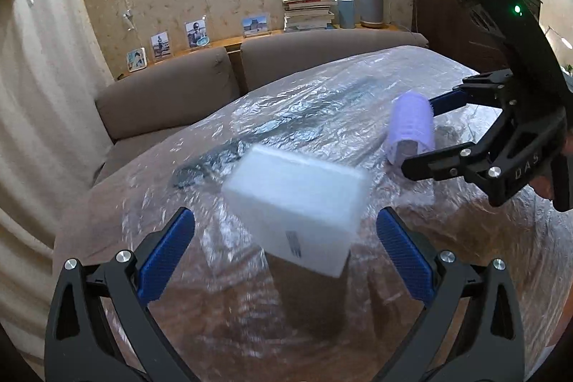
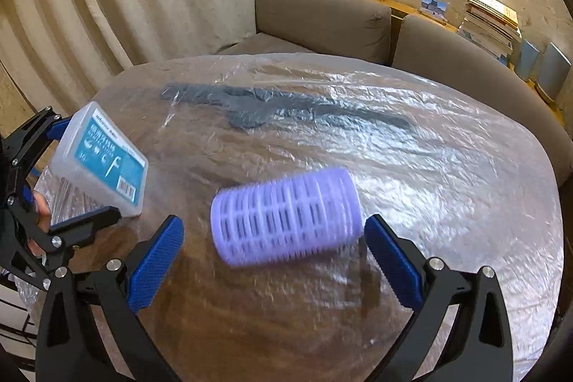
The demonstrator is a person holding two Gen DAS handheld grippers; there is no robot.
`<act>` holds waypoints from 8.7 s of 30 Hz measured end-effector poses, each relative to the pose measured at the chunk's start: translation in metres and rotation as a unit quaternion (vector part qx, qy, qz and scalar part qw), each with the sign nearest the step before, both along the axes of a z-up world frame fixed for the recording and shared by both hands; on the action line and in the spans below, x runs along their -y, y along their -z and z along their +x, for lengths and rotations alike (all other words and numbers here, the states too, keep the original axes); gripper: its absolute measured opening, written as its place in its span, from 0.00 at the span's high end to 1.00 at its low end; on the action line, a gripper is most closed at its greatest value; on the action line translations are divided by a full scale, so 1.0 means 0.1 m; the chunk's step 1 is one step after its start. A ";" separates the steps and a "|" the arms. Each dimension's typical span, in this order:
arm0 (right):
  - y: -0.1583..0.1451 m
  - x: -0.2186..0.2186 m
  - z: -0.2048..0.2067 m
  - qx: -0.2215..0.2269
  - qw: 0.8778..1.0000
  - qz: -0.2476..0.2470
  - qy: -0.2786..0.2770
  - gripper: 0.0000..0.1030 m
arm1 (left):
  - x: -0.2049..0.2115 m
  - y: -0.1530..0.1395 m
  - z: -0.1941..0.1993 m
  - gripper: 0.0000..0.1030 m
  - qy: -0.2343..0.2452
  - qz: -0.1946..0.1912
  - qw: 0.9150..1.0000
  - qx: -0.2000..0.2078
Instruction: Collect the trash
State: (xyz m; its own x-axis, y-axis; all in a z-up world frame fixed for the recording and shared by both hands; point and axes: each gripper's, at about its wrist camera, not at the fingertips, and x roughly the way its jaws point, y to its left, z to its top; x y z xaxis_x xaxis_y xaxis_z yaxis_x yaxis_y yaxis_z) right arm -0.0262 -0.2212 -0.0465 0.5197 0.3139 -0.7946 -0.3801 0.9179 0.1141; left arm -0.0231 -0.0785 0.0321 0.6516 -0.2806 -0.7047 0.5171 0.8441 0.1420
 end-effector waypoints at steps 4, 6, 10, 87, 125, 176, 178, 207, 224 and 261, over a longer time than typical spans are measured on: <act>0.00 -0.04 0.06 -0.001 1.000 -0.006 -0.003 0.29 | 0.01 0.03 0.09 0.43 0.021 -0.019 0.999 -0.036; -0.02 -0.05 0.02 -0.003 1.000 -0.004 -0.003 0.29 | -0.03 0.03 0.09 0.43 0.022 -0.039 0.998 -0.052; -0.07 0.00 -0.06 0.009 1.000 0.007 0.007 0.29 | -0.08 0.00 0.05 0.43 0.008 -0.060 0.997 -0.053; -0.28 0.20 -3.01 -0.008 0.998 0.062 0.001 0.29 | -0.02 -0.28 -2.49 0.43 -0.114 -0.023 0.991 -0.065; 0.82 -0.14 -3.37 -0.118 0.992 0.004 -0.050 0.29 | 0.23 0.82 -2.90 0.43 -0.042 0.037 0.982 -0.180; 0.03 1.30 -0.28 0.027 0.973 -0.029 0.229 0.04 | -0.72 0.08 -0.15 0.02 -0.273 -0.067 0.958 -0.047; 0.09 1.32 -0.26 0.031 0.971 -0.040 0.233 0.04 | -0.76 0.15 -0.06 0.02 -0.281 -0.074 0.955 -0.055; 0.11 1.24 -0.13 0.025 0.968 -0.068 0.239 0.04 | -0.72 0.32 0.27 0.01 -0.284 -0.049 0.952 -0.100; 0.11 1.23 -0.13 0.025 0.968 -0.068 0.239 0.04 | -0.73 0.32 0.27 0.01 -0.284 -0.049 0.952 -0.100; 0.11 1.23 -0.13 0.025 0.968 -0.068 0.239 0.04 | -0.72 0.32 0.27 0.01 -0.284 -0.050 0.952 -0.100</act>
State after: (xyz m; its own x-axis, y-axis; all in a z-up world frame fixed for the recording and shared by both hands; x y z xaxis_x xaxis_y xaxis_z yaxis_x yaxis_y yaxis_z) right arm -0.0393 -0.3444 -0.0576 0.6189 -0.0788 -0.7815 0.0905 0.9955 -0.0287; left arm 0.0043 -0.0061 0.0001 0.5735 0.0055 -0.8192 -0.0186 0.9998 -0.0063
